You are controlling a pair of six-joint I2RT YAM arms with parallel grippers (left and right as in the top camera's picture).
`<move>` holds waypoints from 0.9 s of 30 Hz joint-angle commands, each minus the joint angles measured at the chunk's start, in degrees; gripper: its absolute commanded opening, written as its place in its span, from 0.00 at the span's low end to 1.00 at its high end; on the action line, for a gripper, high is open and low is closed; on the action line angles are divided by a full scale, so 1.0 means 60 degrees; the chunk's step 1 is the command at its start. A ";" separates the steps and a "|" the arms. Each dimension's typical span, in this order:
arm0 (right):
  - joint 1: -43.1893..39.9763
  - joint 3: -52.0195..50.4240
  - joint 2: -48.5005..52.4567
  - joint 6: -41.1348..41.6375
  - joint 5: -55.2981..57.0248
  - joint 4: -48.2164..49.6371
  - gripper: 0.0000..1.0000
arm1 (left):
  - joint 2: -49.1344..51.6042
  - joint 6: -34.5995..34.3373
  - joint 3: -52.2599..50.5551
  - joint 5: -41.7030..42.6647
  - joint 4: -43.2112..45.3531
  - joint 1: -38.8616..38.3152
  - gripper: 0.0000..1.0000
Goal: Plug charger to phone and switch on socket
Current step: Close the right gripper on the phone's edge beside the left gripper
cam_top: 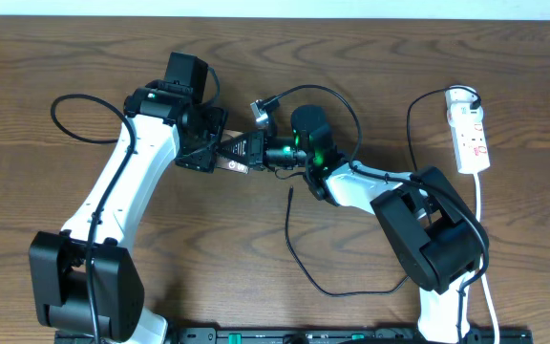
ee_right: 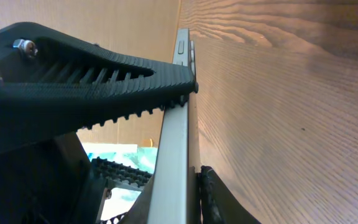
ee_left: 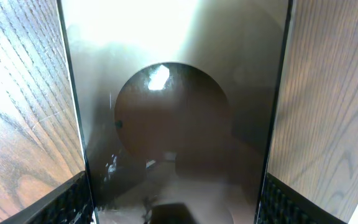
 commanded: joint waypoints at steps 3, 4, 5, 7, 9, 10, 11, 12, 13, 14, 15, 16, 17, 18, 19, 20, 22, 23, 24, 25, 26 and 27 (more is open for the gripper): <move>0.0069 0.0109 0.0029 -0.0095 -0.0011 -0.0004 0.09 | -0.0331 -0.0051 0.0087 0.0000 0.0011 -0.0076 0.08; 0.0069 0.0109 0.0029 -0.0095 -0.0011 -0.0004 0.09 | -0.0331 -0.0051 0.0087 0.0000 0.0011 -0.0076 0.08; 0.0069 0.0109 0.0029 -0.0117 -0.0011 -0.0004 0.08 | -0.0331 -0.0051 0.0087 0.0000 0.0011 -0.0076 0.08; 0.0073 0.0109 0.0029 -0.0270 -0.0018 -0.0011 0.06 | -0.0331 -0.0051 0.0087 -0.0004 0.0007 -0.0076 0.07; 0.0069 0.0109 0.0029 -0.0270 -0.0018 -0.0011 0.04 | -0.0331 -0.0051 0.0087 -0.0033 0.0007 -0.0076 0.08; 0.0069 0.0109 0.0029 -0.0270 -0.0018 -0.0011 0.02 | -0.0331 -0.0051 0.0087 -0.0033 0.0007 -0.0076 0.07; 0.0069 0.0109 0.0029 -0.0270 -0.0018 -0.0011 0.01 | -0.0331 -0.0051 0.0087 -0.0033 0.0007 -0.0076 0.07; 0.0069 0.0109 0.0029 -0.0270 -0.0018 -0.0011 0.01 | -0.0331 -0.0051 0.0087 -0.0033 0.0007 -0.0076 0.08; 0.0069 0.0109 0.0029 -0.0270 -0.0022 -0.0011 0.01 | -0.0331 -0.0051 0.0087 -0.0033 0.0011 -0.0076 0.07; 0.0069 0.0109 0.0029 -0.0270 -0.0025 -0.0011 0.01 | -0.0331 -0.0051 0.0087 -0.0033 0.0007 -0.0076 0.07; 0.0069 0.0109 0.0029 -0.0273 -0.0051 -0.0011 0.01 | -0.0331 -0.0051 0.0087 -0.0033 0.0007 -0.0076 0.09; 0.0069 0.0109 0.0029 -0.0277 -0.0062 -0.0011 0.01 | -0.0331 -0.0047 0.0087 -0.0033 0.0007 -0.0076 0.12; 0.0069 0.0109 0.0029 -0.0299 -0.0080 -0.0011 0.01 | -0.0331 -0.0047 0.0087 -0.0033 0.0004 -0.0076 0.14; 0.0069 0.0109 0.0029 -0.0346 -0.0084 -0.0011 0.01 | -0.0331 -0.0047 0.0087 -0.0033 0.0004 -0.0076 0.17; 0.0069 0.0109 0.0029 -0.0350 -0.0084 -0.0011 0.01 | -0.0331 -0.0047 0.0087 -0.0033 0.0007 -0.0076 0.24; 0.0069 0.0109 0.0029 -0.0346 -0.0084 -0.0011 0.01 | -0.0331 -0.0047 0.0087 -0.0033 0.0007 -0.0076 0.30; 0.0069 0.0109 0.0029 -0.0346 -0.0084 -0.0011 0.01 | -0.0331 -0.0047 0.0087 -0.0029 0.0004 -0.0076 0.44; 0.0069 0.0109 0.0029 -0.0342 -0.0084 -0.0011 0.01 | -0.0331 -0.0047 0.0087 -0.0029 0.0004 -0.0076 0.54; 0.0069 0.0109 0.0029 -0.0342 -0.0084 -0.0011 0.01 | -0.0331 -0.0047 0.0087 -0.0029 0.0004 -0.0076 0.61; 0.0069 0.0109 0.0029 -0.0342 -0.0084 -0.0011 0.01 | -0.0331 -0.0047 0.0087 -0.0029 0.0000 -0.0076 0.67; 0.0069 0.0109 0.0029 -0.0342 -0.0084 -0.0011 0.01 | -0.0331 -0.0044 0.0087 -0.0025 0.0000 -0.0076 0.72; 0.0069 0.0109 0.0029 -0.0342 -0.0084 -0.0011 0.01 | -0.0331 -0.0044 0.0087 -0.0025 0.0000 -0.0076 0.78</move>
